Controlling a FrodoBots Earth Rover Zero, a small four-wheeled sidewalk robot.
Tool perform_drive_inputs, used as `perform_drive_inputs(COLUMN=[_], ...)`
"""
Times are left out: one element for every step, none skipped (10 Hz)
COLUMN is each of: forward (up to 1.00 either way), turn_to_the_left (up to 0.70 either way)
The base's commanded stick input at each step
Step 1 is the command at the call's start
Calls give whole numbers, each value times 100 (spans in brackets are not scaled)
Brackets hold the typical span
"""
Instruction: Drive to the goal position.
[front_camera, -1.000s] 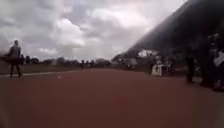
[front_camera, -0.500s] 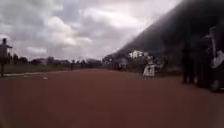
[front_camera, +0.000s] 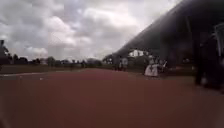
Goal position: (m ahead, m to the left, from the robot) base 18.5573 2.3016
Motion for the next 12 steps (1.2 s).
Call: perform_drive_inputs(forward=[70, 70, 70, 70, 70, 70, 70, 70, 70, 70, 70, 70], turn_to_the_left=[0, 0, 0, 0, 0, 0, 0, 0, 0, 0, 0, 0])
